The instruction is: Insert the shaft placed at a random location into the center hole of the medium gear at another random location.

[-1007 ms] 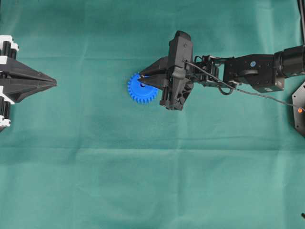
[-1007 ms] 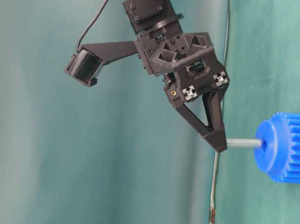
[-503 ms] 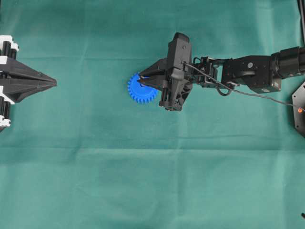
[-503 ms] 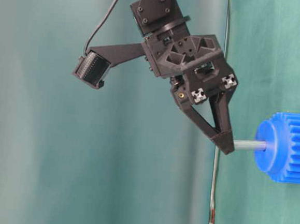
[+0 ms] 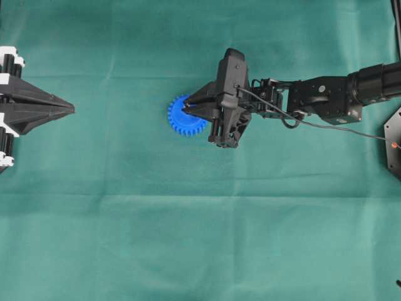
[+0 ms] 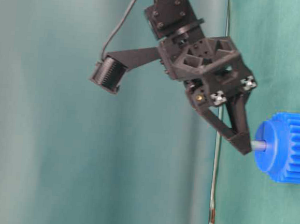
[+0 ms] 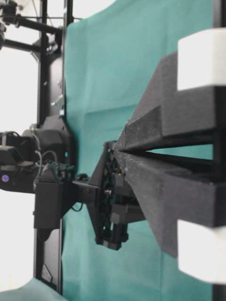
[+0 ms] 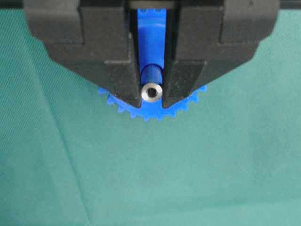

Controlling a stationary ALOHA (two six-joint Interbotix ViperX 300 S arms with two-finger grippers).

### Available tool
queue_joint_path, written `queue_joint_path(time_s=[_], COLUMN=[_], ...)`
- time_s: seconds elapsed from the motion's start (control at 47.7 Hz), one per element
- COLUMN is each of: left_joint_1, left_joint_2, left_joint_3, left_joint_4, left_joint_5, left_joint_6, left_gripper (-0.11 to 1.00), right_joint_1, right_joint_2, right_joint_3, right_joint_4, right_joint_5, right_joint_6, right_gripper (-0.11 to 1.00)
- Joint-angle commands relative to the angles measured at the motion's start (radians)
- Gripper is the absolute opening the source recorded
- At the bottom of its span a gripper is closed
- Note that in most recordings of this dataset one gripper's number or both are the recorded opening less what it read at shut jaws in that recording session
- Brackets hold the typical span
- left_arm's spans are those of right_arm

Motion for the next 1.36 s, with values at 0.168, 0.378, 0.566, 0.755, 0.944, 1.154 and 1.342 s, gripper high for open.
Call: queue_joint_path(time_s=[0.168, 0.378, 0.566, 0.755, 0.944, 1.154, 1.342], left_joint_1=[0.000, 0.000, 0.000, 0.000, 0.000, 0.000, 0.000], left_joint_2=[0.006, 0.006, 0.006, 0.006, 0.006, 0.006, 0.006], left_joint_3=[-0.021, -0.020, -0.020, -0.021, -0.021, -0.021, -0.021], left_joint_4=[0.003, 0.003, 0.003, 0.003, 0.003, 0.003, 0.003], left_joint_5=[-0.005, -0.003, -0.002, 0.000, 0.002, 0.003, 0.003], left_joint_6=[0.000, 0.000, 0.000, 0.000, 0.000, 0.000, 0.000], left_gripper=[0.00, 0.00, 0.00, 0.00, 0.00, 0.00, 0.00], right_joint_1=[0.003, 0.006, 0.008, 0.009, 0.009, 0.009, 0.008], right_joint_2=[-0.005, -0.003, -0.003, -0.003, -0.003, -0.011, -0.066], right_joint_3=[-0.021, -0.017, -0.018, -0.018, -0.021, -0.026, -0.023], right_joint_4=[0.003, 0.003, 0.003, 0.003, 0.003, 0.003, 0.003], right_joint_5=[-0.011, 0.000, 0.003, 0.012, 0.015, 0.015, 0.021], right_joint_6=[0.011, 0.011, 0.012, 0.012, 0.014, 0.012, 0.008], right_gripper=[0.13, 0.13, 0.13, 0.13, 0.15, 0.70, 0.80])
